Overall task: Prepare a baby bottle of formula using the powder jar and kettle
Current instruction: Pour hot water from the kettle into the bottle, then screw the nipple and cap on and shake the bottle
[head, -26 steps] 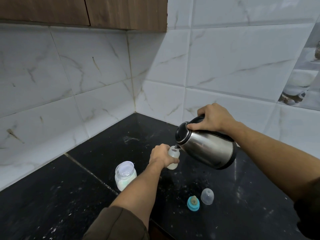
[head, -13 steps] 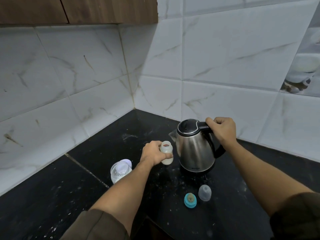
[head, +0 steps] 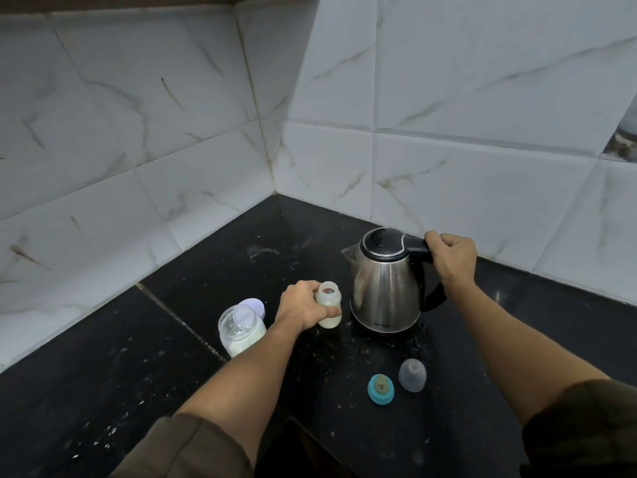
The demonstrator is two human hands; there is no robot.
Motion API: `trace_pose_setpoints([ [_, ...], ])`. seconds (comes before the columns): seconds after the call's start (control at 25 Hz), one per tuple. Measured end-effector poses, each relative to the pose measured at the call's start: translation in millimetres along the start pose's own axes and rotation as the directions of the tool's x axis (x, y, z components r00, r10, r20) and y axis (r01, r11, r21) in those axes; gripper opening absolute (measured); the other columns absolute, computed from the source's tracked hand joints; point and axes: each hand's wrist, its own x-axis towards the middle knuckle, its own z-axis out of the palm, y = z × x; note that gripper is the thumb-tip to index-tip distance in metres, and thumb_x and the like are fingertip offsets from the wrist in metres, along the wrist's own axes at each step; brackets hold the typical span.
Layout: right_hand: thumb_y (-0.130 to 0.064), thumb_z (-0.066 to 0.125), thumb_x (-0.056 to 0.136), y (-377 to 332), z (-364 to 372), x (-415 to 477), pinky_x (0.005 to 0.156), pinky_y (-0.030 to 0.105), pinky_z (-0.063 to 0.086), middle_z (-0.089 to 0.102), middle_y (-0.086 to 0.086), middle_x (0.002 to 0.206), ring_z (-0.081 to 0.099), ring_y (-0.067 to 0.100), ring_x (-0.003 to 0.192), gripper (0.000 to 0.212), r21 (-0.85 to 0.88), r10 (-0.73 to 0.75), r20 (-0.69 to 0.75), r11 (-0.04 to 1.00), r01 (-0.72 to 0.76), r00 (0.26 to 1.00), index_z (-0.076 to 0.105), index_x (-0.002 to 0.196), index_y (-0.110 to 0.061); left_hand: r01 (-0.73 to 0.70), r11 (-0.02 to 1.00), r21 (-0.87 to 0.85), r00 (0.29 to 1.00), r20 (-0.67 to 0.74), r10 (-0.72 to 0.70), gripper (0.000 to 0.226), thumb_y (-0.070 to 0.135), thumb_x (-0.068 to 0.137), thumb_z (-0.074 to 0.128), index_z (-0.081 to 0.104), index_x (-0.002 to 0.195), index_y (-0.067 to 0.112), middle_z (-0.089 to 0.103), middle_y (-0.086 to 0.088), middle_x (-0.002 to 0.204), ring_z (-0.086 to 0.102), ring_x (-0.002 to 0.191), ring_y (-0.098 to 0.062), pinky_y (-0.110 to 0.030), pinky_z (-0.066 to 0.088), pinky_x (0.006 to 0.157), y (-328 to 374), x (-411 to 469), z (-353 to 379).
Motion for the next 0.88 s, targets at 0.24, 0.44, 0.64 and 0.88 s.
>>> trace_pose_setpoints([
  [0.24, -0.039, 0.057, 0.075, 1, -5, 4, 0.054, 0.033, 0.021, 0.024, -0.006, 0.053, 0.023, 0.013, 0.052, 0.042, -0.011, 0.036, 0.077, 0.999, -0.035, 0.996, 0.029, 0.048, -0.022, 0.004, 0.999, -0.043, 1.0, 0.011, -0.003, 0.046, 0.043, 0.062, 0.093, 0.077, 0.103, 0.031, 0.076, 0.014, 0.09, 0.069, 0.089, -0.005, -0.027, 0.054, 0.084, -1, 0, 8],
  [0.44, -0.036, 0.057, 0.082, -13, -5, -3, 0.061, 0.033, 0.036, 0.047, -0.005, 0.059, 0.041, 0.014, 0.056, 0.031, -0.167, -0.013, 0.054, 0.986, 0.022, 0.998, 0.051, 0.059, -0.016, -0.025, 0.999, -0.049, 1.0, 0.001, 0.025, 0.046, 0.041, 0.064, 0.093, 0.077, 0.105, 0.03, 0.076, 0.013, 0.092, 0.069, 0.091, -0.007, -0.028, 0.053, 0.084, 2, -7, 5],
  [0.64, -0.025, 0.068, 0.088, -47, 15, -28, 0.092, 0.036, 0.05, 0.067, 0.006, 0.106, 0.061, 0.021, 0.101, 0.012, -0.232, -0.252, -0.003, 0.942, 0.244, 0.968, 0.074, 0.093, -0.016, -0.066, 0.997, -0.034, 0.997, -0.033, 0.065, 0.045, 0.043, 0.064, 0.091, 0.077, 0.104, 0.028, 0.077, 0.009, 0.094, 0.069, 0.093, -0.012, -0.031, 0.054, 0.086, 7, -18, -6],
  [0.88, -0.034, 0.057, 0.085, -73, 24, -80, 0.059, 0.031, 0.046, 0.061, -0.003, 0.061, 0.059, 0.022, 0.064, 0.022, -0.435, -0.471, 0.106, 0.77, 0.467, 0.876, 0.063, 0.07, -0.018, -0.11, 0.994, -0.013, 0.993, -0.049, 0.109, 0.048, 0.045, 0.065, 0.09, 0.076, 0.106, 0.026, 0.077, 0.006, 0.097, 0.069, 0.094, -0.015, -0.037, 0.058, 0.087, 0, -37, -19],
])
